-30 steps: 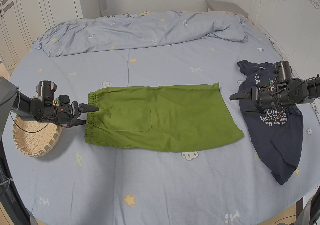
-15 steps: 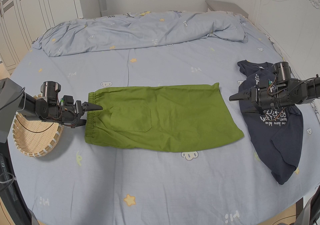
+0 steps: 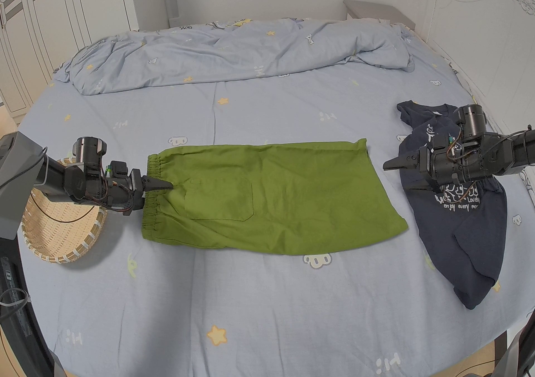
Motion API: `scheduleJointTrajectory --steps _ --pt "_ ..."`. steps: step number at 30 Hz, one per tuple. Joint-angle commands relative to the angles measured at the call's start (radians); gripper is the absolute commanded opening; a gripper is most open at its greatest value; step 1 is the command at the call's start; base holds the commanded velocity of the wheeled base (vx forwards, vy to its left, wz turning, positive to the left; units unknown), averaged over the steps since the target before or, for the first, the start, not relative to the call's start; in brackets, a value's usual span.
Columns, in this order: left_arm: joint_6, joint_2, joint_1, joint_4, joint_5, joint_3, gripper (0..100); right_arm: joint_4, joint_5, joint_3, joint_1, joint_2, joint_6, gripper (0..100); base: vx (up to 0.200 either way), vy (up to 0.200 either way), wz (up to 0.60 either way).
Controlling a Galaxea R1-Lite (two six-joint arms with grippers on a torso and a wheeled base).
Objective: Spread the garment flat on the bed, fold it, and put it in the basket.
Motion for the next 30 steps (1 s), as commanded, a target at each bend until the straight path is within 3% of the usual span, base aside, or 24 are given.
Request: scheduleJointTrajectory --steps 1,30 --pt "0.000 0.007 0.000 -0.001 0.000 -0.003 0 0.001 0.000 -0.001 0.004 0.018 0.000 100 0.000 0.000 0.00" --pt "0.000 -0.027 0.002 -0.001 0.003 -0.003 0 0.052 0.000 0.036 0.048 0.127 -0.020 100 0.000 0.000 0.00"
